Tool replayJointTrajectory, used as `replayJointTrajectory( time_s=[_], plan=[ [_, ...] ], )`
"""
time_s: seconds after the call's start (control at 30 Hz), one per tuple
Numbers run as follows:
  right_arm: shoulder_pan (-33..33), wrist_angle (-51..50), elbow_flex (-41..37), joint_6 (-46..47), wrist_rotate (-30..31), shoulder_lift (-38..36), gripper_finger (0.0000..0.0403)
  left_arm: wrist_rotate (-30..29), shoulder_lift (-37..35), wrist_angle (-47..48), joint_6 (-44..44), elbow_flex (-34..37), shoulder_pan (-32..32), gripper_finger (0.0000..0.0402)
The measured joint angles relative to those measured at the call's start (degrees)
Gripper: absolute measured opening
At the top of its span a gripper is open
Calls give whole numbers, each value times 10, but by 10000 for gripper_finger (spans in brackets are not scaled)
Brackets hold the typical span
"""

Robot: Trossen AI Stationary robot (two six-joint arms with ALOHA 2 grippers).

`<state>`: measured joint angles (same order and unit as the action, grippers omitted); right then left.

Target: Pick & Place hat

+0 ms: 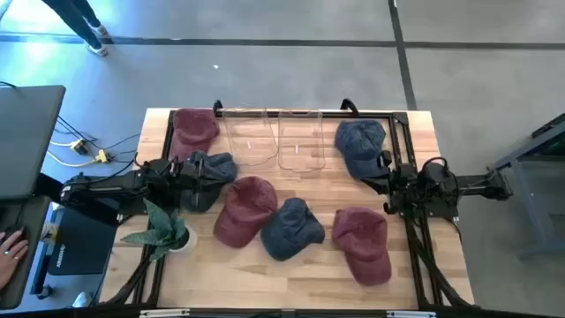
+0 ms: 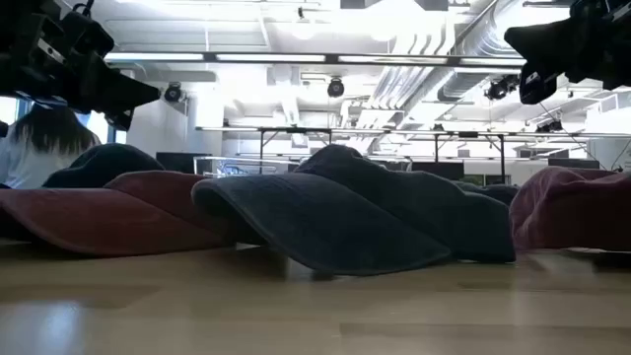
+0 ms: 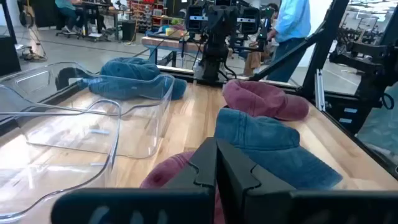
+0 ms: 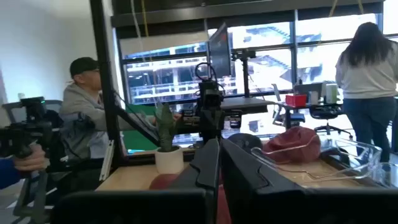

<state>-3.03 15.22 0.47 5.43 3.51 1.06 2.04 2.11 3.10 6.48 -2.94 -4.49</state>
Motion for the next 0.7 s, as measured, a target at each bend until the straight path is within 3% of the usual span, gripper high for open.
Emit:
replayJointTrajectory(
  time_s=[0.53,0.7],
  plan=[
    [0,-25,0,9,0,1,12,-3,0,-6,12,0,0,0],
    [0,-17,0,37,7,37,15,1,19,-68,9,-1,0,0]
  ],
)
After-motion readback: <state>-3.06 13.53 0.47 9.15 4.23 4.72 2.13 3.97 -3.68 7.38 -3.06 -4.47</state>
